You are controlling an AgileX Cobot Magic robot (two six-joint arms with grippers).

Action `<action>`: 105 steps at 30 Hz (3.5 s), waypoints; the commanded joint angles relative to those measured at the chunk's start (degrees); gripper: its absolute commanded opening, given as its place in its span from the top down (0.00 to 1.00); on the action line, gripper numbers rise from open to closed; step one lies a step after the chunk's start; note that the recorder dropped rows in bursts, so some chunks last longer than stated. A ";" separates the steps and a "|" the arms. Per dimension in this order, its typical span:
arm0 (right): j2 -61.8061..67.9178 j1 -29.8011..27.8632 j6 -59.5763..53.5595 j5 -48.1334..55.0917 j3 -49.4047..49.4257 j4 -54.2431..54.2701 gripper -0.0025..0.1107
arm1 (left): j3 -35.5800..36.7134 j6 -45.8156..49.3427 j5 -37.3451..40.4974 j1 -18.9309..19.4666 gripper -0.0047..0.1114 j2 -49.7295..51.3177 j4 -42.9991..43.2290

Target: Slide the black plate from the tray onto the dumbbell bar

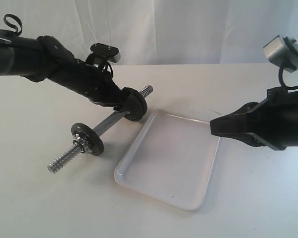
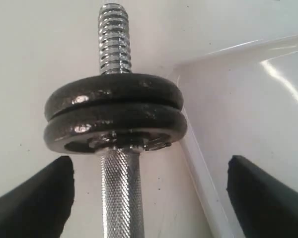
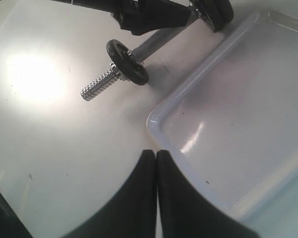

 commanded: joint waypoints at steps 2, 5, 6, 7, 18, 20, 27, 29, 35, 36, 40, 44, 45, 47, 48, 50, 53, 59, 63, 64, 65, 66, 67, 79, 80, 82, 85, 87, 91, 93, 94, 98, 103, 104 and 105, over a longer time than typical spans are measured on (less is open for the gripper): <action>-0.40 -0.08 -1.06 -1.46 0.40 0.78 0.98 | -0.11 -13.80 13.65 2.66 0.29 -6.45 10.18; -0.40 -0.08 -1.06 -4.33 0.43 -0.53 0.98 | -0.11 -17.26 26.03 4.93 0.52 -11.66 16.17; -0.40 -0.08 -1.06 -5.58 0.43 -1.66 0.98 | -0.11 -18.42 29.79 5.79 0.64 -13.52 18.21; -0.40 -0.08 -1.06 -7.45 0.43 -3.21 0.98 | -0.11 -18.99 32.14 6.34 0.76 -14.94 19.89; -0.40 -0.08 -0.94 -24.29 0.43 -5.37 0.98 | 5.61 -21.97 33.41 7.50 0.96 -31.51 21.87; -0.40 -0.08 -0.94 -24.29 0.43 -5.37 0.98 | 8.08 -21.97 33.25 7.50 0.96 -34.61 21.86; -0.40 -0.08 -0.94 -24.29 0.43 -5.37 0.98 | 16.72 -23.64 31.87 7.50 0.96 -48.93 21.59; -0.40 -0.08 -0.94 -24.29 0.43 -5.37 0.98 | 19.20 -24.73 30.80 7.50 0.96 -53.19 21.03; -0.40 -0.08 -0.94 -24.29 0.43 -5.37 0.98 | 24.09 -25.36 28.23 7.50 0.96 -64.92 20.62; -0.40 -0.08 -0.94 -24.29 0.43 -5.37 0.98 | 24.14 -25.36 28.87 7.50 0.96 -66.25 20.62; -0.40 -0.08 -0.94 -24.29 0.43 -5.37 0.98 | 24.14 -25.36 29.36 7.50 0.96 -70.00 20.62; -0.40 -0.08 -0.94 -24.29 0.43 -5.37 0.98 | 24.14 -25.36 29.36 7.50 0.96 -71.57 20.62; -0.40 -0.08 -0.94 -24.29 0.43 -5.37 0.98 | 24.14 -25.36 29.36 7.50 0.96 -71.70 20.62; -0.40 -0.08 -0.94 -24.29 0.43 -5.37 0.98 | 24.14 -25.36 29.36 7.50 0.96 -71.84 20.62; -0.40 -0.08 -1.24 -24.29 0.43 -5.37 0.98 | 24.14 -25.36 29.36 7.50 0.96 -71.84 20.62; -0.40 -0.08 -1.29 -24.29 0.43 -5.37 0.98 | 24.14 -25.36 29.36 7.50 0.96 -71.84 20.62; -0.40 -0.08 -1.29 -24.29 0.43 -5.37 0.98 | 24.14 -25.36 29.36 7.50 0.96 -71.84 20.62; -0.40 -0.08 -1.06 -24.29 0.43 -5.37 0.98 | 24.14 -25.36 29.36 7.50 0.96 -71.84 20.85; -0.40 -0.08 -1.06 -24.29 0.43 -5.37 0.98 | 24.14 -25.36 29.36 7.80 0.96 -72.59 21.10; -0.40 -0.08 -1.06 -24.29 0.43 -5.37 0.98 | 24.14 -25.36 29.36 8.38 0.96 -73.02 20.69; -0.40 -0.08 -1.06 -24.29 0.43 -5.37 0.98 | 24.14 -25.36 29.36 9.59 0.96 -73.77 20.54; -0.40 -0.08 -1.06 -24.29 0.43 -5.37 0.98 | 24.14 -25.36 29.36 11.29 0.96 -74.66 20.54; -0.40 -0.08 -1.06 -24.29 0.43 -5.37 0.98 | 24.14 -25.36 29.36 13.26 0.96 -75.63 20.54; -0.40 -0.08 -1.06 -24.29 0.43 -5.37 0.98 | 24.14 -25.36 29.36 28.04 0.96 -91.30 20.67; -0.40 -0.08 -1.06 -24.29 0.43 -5.37 0.98 | 24.14 -25.36 29.36 28.04 0.96 -92.87 20.86; -0.40 -0.08 -1.06 -24.29 0.43 -5.37 0.98 | 24.14 -25.36 29.36 28.04 0.96 -98.68 20.86; -0.40 -0.08 -1.06 -24.29 0.43 -5.37 0.98 | 24.14 -25.36 29.36 28.04 0.96 -106.85 20.86; -0.40 -0.08 -1.06 -24.29 0.43 -5.37 0.98 | 24.24 -25.36 27.97 28.04 0.96 -110.29 20.34; -0.40 -0.08 -1.06 -24.29 0.43 -5.37 0.98 | 28.51 -25.68 12.49 28.04 0.96 -113.29 18.30; -0.40 -0.08 -1.06 -24.30 0.43 -5.37 0.98 | 30.61 -26.24 8.51 28.04 0.96 -113.29 16.08; -0.40 -0.08 -1.06 -24.30 0.43 -5.37 0.98 | 32.60 -26.24 6.44 28.04 0.96 -113.29 15.10; -0.40 -0.08 -1.06 -24.30 0.43 -5.37 0.98 | 38.21 -26.41 5.41 28.04 0.96 -113.29 12.16; -0.40 -0.08 -1.06 -24.42 0.43 -5.37 0.98 | 43.57 -26.41 4.00 28.04 0.96 -113.29 5.87; -0.40 -0.08 -1.06 -24.42 0.43 -5.37 0.98 | 44.80 -26.41 3.08 28.04 0.96 -113.29 3.56; -0.40 -0.08 -1.06 -24.42 0.43 -5.37 0.98 | 45.92 -26.41 1.74 28.04 0.96 -113.29 1.27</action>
